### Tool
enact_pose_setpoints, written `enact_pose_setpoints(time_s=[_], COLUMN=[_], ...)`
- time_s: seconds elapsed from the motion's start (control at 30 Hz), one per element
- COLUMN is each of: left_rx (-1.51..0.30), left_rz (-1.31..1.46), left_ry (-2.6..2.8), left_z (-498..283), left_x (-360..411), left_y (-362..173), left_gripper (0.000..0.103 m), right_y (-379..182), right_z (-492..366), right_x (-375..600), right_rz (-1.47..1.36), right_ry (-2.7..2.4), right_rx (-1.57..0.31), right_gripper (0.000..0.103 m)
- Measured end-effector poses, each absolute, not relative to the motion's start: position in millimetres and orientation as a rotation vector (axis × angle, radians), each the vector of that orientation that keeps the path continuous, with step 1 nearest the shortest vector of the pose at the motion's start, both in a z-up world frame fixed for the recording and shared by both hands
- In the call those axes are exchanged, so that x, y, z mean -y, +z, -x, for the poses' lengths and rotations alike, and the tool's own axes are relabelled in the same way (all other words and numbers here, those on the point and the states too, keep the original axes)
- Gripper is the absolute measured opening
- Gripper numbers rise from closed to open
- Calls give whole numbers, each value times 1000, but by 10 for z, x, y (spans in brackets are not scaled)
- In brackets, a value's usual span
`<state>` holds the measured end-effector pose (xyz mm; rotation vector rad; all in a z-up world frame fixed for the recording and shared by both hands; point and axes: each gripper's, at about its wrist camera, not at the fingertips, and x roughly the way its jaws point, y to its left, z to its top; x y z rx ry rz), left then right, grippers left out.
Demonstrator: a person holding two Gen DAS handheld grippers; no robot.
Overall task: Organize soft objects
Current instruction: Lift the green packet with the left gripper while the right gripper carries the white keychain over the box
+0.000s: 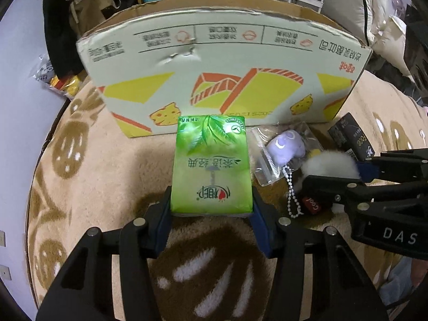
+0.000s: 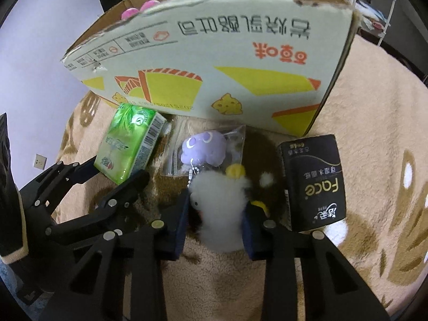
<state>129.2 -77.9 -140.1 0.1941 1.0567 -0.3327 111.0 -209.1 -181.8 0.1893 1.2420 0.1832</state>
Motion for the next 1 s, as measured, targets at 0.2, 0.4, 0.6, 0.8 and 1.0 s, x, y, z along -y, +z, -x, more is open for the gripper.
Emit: enact_pose_setpoints(time_s=[0.2, 0.4, 0.6, 0.8, 1.0], left_rx=[-999, -960, -895, -765, -669], left_rz=[-219, -199, -206, -200, -131], left_ry=[-315, -267, -224, -201, -226], left_z=[-1204, -1092, -870, -599, -521], left_x=[695, 590, 503, 459, 347], left_y=[-1249, -1075, -767, -330, 52], left_gripper=[52, 52, 51, 52, 52], right_y=[-1571, -1216, -839, -522, -243], right_z=[-1000, -886, -715, -574, -511], right_x=[2175, 2336, 2328, 2191, 2197], right_rz=[-167, -221, -198, -167, -185], right_ry=[139, 158, 179, 174, 168], right_rx=[-1157, -1008, -851, -688, -576], right_gripper=[36, 36, 36, 36, 36])
